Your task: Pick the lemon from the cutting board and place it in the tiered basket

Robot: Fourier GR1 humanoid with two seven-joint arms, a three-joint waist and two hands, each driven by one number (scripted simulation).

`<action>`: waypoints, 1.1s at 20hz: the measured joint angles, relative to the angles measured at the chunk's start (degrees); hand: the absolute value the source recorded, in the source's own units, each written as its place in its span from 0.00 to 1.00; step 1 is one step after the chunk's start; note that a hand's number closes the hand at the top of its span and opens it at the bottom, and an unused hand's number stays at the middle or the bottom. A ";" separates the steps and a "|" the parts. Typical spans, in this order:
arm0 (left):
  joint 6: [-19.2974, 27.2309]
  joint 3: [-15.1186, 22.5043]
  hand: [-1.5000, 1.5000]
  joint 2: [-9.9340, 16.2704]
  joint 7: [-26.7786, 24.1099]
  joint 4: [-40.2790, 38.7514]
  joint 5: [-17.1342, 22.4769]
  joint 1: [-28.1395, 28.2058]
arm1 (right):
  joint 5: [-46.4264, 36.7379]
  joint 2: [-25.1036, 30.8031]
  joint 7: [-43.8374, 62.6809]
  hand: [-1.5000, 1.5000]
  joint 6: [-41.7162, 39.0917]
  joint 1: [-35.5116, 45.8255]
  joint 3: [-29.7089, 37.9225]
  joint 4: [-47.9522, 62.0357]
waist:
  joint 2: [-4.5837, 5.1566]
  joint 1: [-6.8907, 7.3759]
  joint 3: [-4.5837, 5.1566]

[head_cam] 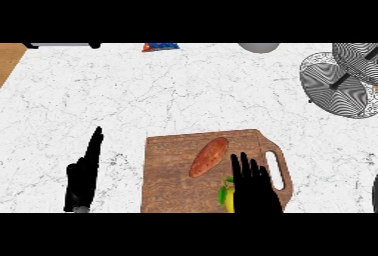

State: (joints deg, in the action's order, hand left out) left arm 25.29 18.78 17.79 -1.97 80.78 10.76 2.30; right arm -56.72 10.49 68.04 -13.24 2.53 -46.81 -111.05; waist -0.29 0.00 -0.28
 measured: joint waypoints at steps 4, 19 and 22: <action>-0.10 -0.21 0.50 -0.19 0.13 0.09 -0.45 0.11 | -0.97 -2.43 -1.42 0.00 -1.87 -0.73 1.64 2.57 | 0.01 0.04 -0.04; -2.50 -1.85 0.50 -0.69 -0.06 -0.02 -0.63 0.46 | -4.51 -8.84 -4.93 1.00 -7.02 -5.20 7.02 6.81 | -0.05 -0.07 -0.13; -3.39 -2.46 0.50 -0.34 1.36 0.57 -0.54 0.31 | -5.37 -9.22 -5.98 1.00 -6.95 -6.07 7.61 7.66 | -0.03 -0.01 -0.05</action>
State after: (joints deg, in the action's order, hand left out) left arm 21.90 16.31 17.45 -0.61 81.35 10.22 2.61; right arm -62.09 1.28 62.05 -20.19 -3.54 -39.20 -103.40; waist -0.32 -0.01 -0.32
